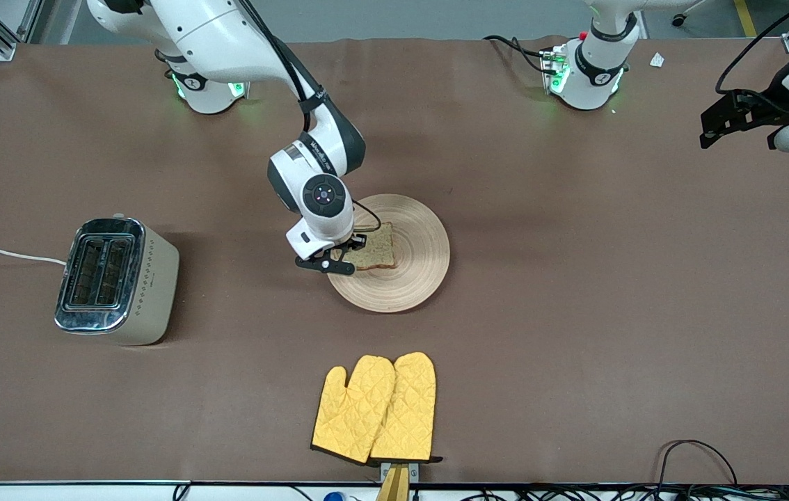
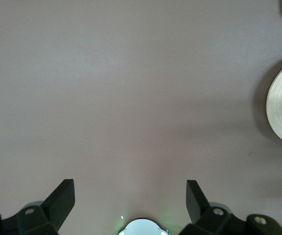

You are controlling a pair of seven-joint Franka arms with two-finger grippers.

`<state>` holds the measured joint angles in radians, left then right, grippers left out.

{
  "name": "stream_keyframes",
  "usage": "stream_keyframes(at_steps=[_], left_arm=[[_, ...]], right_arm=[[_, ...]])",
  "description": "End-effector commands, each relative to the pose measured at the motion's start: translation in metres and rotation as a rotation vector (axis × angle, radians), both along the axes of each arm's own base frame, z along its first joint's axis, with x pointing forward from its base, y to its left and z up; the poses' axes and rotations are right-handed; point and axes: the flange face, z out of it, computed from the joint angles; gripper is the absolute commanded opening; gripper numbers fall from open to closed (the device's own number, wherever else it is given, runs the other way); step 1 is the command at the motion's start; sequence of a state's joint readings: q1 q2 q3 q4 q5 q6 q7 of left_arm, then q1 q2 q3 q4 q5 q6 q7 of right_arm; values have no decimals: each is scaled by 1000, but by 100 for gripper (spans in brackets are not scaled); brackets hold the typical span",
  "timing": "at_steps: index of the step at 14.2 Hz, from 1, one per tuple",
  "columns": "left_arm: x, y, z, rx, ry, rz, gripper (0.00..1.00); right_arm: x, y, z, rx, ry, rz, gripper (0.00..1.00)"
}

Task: Move plate and put bread in toaster

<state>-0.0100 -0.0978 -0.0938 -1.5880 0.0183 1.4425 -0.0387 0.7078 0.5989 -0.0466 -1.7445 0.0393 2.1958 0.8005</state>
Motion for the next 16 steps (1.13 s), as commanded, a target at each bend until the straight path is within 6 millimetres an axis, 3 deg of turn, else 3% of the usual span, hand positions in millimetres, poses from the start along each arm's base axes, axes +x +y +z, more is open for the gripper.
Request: stream_keyframes(at_steps=[1, 5, 9, 13, 15, 16], left_arm=[[-3, -1, -1, -5, -21, 4, 100], [0, 0, -2, -5, -24, 7, 100], [7, 5, -10, 23, -16, 9, 100], [10, 4, -6, 22, -39, 8, 100], [10, 3, -4, 22, -46, 6, 100], [10, 2, 0, 21, -53, 3, 100]], right_arm=[[-5, 2, -5, -5, 0, -20, 24], [-5, 1, -5, -12, 8, -25, 5], [0, 3, 7, -12, 9, -27, 0], [25, 2, 69, -86, 51, -27, 0], [40, -10, 99, -127, 54, -39, 0], [48, -18, 125, -141, 50, -49, 0]])
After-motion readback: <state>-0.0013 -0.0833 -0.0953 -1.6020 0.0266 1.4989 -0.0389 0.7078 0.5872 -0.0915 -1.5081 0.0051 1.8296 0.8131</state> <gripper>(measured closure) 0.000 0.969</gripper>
